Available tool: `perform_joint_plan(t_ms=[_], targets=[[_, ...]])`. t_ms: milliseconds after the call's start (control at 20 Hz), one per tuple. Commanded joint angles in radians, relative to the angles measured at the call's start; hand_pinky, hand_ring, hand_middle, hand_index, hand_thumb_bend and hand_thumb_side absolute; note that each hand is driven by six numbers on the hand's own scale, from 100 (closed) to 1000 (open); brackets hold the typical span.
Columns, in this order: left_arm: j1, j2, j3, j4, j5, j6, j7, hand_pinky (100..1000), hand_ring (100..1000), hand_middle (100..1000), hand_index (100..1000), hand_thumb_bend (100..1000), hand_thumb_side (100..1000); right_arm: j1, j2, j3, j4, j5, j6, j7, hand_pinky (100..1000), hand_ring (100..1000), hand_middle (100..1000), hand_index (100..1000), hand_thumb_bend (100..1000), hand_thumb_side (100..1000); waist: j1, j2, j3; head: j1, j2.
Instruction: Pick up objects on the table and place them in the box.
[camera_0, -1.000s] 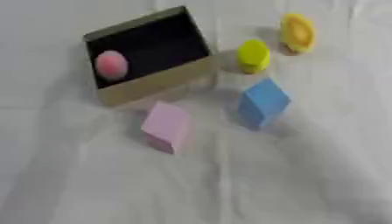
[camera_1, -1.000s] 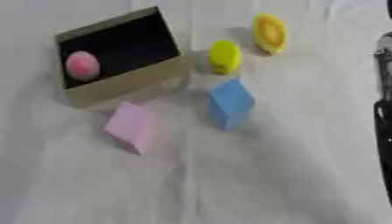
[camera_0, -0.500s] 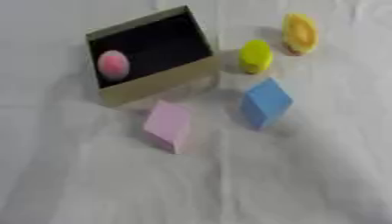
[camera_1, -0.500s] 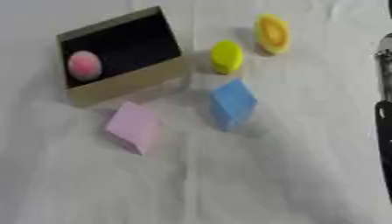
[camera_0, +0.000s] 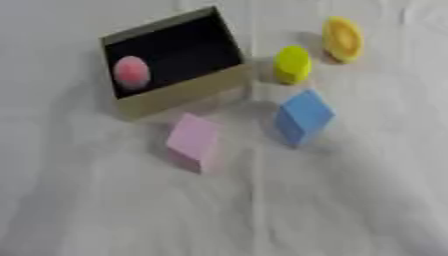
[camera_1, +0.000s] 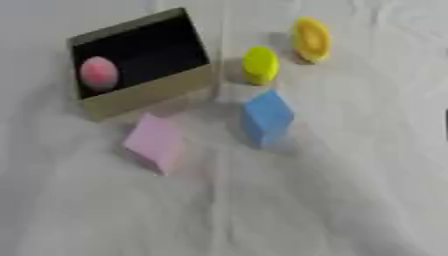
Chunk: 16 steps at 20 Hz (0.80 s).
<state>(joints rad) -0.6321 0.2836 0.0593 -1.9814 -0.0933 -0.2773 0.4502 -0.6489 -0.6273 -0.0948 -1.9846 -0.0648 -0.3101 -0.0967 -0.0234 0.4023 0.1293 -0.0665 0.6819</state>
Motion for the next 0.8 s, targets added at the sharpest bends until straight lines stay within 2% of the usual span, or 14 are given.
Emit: perform_joint_plan(t_ms=[50, 250, 300, 350, 400, 450, 550, 800], targets=[[0.000, 0.042, 0.007, -0.019, -0.008, 0.006, 0.001, 720, 712, 684, 829, 543, 498, -0.002, -0.107, 0.035, -0.015, 0.051, -0.015, 0.041, 839, 812, 723, 862, 120, 696, -0.006, -0.034, -0.009, 0.018, 0.012], [0.015, 0.061, 0.005, -0.019, -0.014, 0.013, 0.000, 719, 711, 683, 829, 541, 500, -0.009, -0.210, 0.103, -0.015, 0.114, -0.046, 0.103, 832, 820, 748, 864, 153, 705, -0.017, -0.044, -0.028, 0.031, 0.020], [0.017, 0.064, 0.004, -0.019, -0.015, 0.014, -0.001, 719, 711, 683, 829, 540, 500, -0.009, -0.234, 0.120, -0.015, 0.129, -0.055, 0.118, 831, 824, 750, 866, 237, 661, -0.019, -0.045, -0.031, 0.033, 0.021], [0.019, 0.067, 0.004, -0.019, -0.016, 0.015, -0.001, 719, 711, 683, 829, 540, 500, -0.008, -0.259, 0.140, -0.015, 0.144, -0.064, 0.133, 831, 827, 761, 868, 179, 704, -0.022, -0.046, -0.034, 0.034, 0.022], [0.019, 0.067, 0.002, -0.019, -0.016, 0.016, -0.002, 719, 711, 683, 829, 540, 501, -0.003, -0.317, 0.153, -0.015, 0.171, -0.071, 0.156, 833, 833, 772, 873, 198, 708, -0.021, -0.046, -0.032, 0.030, 0.021], [0.016, 0.063, -0.001, -0.019, -0.014, 0.016, -0.004, 719, 712, 683, 829, 539, 501, 0.014, -0.404, 0.156, -0.015, 0.204, -0.083, 0.178, 833, 836, 779, 875, 208, 713, -0.020, -0.044, -0.024, 0.021, 0.018], [0.013, 0.060, -0.005, -0.019, -0.011, 0.016, -0.009, 719, 711, 683, 828, 539, 501, 0.041, -0.494, 0.164, -0.015, 0.246, -0.105, 0.212, 836, 842, 790, 881, 229, 724, -0.020, -0.043, -0.017, 0.012, 0.016], [0.014, 0.061, -0.010, -0.019, -0.008, 0.017, -0.015, 718, 712, 683, 828, 538, 502, 0.052, -0.569, 0.214, -0.015, 0.268, -0.141, 0.319, 839, 850, 802, 890, 263, 694, -0.025, -0.045, -0.013, 0.009, 0.016]])
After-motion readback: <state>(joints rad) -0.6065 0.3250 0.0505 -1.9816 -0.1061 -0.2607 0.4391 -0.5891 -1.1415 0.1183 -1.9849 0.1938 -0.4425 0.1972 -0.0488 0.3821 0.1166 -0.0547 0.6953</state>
